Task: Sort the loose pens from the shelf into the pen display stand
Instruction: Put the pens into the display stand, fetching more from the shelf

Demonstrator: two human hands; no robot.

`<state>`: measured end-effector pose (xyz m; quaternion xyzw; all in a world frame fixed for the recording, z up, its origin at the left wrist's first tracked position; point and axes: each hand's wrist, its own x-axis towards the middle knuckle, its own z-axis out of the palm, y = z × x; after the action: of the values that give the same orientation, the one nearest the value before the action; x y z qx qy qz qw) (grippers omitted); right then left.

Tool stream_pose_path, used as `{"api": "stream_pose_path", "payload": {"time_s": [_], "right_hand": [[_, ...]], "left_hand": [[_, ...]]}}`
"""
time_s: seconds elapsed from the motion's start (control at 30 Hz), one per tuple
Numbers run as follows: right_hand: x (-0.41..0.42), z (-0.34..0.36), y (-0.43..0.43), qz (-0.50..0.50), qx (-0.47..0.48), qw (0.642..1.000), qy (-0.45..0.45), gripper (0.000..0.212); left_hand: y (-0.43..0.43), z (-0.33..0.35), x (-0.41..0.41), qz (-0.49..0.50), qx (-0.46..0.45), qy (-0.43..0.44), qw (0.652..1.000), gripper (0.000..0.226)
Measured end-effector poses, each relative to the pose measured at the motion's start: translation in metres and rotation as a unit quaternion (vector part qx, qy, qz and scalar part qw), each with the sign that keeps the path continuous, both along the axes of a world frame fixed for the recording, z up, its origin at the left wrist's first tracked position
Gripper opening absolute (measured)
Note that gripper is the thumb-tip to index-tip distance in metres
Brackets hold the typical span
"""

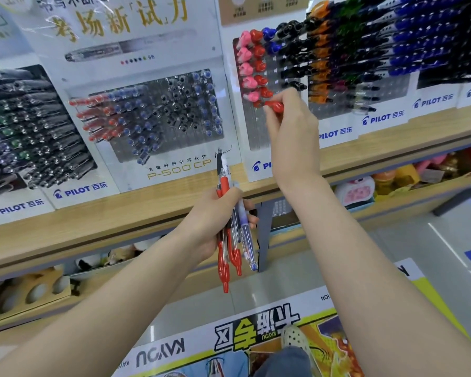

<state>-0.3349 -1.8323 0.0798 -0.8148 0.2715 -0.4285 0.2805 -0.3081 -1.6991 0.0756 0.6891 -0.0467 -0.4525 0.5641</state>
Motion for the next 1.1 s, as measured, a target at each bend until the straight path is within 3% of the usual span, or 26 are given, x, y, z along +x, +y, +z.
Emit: {"api": "stream_pose_path", "payload": {"time_s": [0.17, 0.47, 0.87, 1.1], "right_hand": [[-0.002, 0.004, 0.0, -0.006, -0.005, 1.0, 0.016, 0.017], [-0.012, 0.005, 0.004, -0.011, -0.043, 0.998, -0.051, 0.012], [0.008, 0.01, -0.011, -0.031, 0.045, 0.998, 0.038, 0.017], [0.009, 0.012, -0.008, -0.031, 0.082, 0.996, 0.03, 0.02]], "left_hand": [[0.0, 0.0, 0.001, 0.005, 0.009, -0.004, 1.0, 0.02], [-0.001, 0.002, 0.002, 0.017, 0.009, 0.013, 1.0, 0.018], [0.005, 0.005, 0.012, 0.004, 0.011, 0.012, 1.0, 0.023], [0.008, 0.005, 0.02, 0.027, -0.013, 0.034, 0.999, 0.022]]}}
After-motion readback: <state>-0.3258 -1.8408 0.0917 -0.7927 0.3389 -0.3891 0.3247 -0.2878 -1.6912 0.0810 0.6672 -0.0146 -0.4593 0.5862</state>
